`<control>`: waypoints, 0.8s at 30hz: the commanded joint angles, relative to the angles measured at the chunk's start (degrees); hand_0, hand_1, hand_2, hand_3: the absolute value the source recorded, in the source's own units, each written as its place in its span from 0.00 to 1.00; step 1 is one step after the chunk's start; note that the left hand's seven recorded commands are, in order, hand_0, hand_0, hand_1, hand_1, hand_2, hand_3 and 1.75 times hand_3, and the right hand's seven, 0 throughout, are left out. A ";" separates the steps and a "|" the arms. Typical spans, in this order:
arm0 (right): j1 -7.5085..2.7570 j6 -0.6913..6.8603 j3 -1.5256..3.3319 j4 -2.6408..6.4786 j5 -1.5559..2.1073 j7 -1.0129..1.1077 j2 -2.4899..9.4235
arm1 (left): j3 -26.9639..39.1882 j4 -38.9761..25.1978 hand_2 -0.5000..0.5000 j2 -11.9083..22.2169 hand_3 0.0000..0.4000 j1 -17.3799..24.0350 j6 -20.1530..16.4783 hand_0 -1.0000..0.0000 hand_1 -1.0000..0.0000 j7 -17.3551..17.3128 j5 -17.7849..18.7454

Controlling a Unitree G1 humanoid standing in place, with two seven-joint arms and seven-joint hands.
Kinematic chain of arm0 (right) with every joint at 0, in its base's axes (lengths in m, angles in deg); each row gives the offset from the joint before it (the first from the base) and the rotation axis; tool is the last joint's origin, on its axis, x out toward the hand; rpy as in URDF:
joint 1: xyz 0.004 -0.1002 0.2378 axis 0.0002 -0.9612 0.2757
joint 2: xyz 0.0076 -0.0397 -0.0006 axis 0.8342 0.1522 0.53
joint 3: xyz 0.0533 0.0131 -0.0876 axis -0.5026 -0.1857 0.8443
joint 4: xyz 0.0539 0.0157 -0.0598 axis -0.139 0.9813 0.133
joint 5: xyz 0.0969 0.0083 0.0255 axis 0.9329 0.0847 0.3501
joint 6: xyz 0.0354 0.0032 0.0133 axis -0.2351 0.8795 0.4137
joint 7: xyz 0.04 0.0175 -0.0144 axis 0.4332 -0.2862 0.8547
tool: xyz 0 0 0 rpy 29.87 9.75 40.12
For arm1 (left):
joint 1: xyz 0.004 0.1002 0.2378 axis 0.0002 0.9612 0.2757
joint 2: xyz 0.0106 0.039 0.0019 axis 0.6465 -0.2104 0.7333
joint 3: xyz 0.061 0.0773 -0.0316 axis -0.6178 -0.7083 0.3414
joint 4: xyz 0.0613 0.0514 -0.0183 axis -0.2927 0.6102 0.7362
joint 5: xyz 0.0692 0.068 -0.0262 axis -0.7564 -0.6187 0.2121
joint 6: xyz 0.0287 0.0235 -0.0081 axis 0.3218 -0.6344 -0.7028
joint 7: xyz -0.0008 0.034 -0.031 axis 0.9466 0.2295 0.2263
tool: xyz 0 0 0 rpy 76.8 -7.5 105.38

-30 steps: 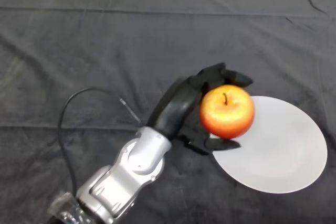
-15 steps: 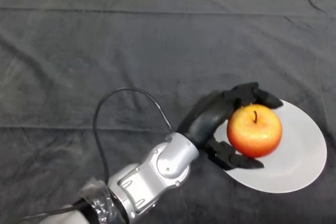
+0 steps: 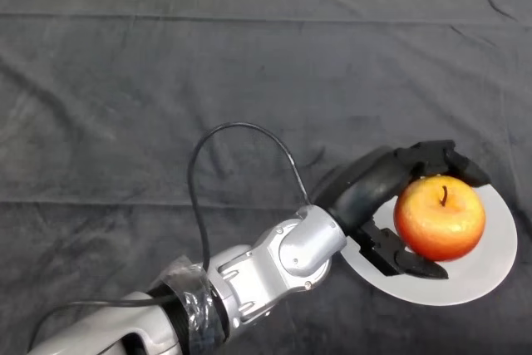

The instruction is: Move the apple to the plate

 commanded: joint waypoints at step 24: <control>0.38 -0.27 -0.89 0.87 0.80 0.42 -1.17 | -0.42 0.33 0.50 2.22 0.00 -6.23 1.29 1.00 1.00 1.54 1.43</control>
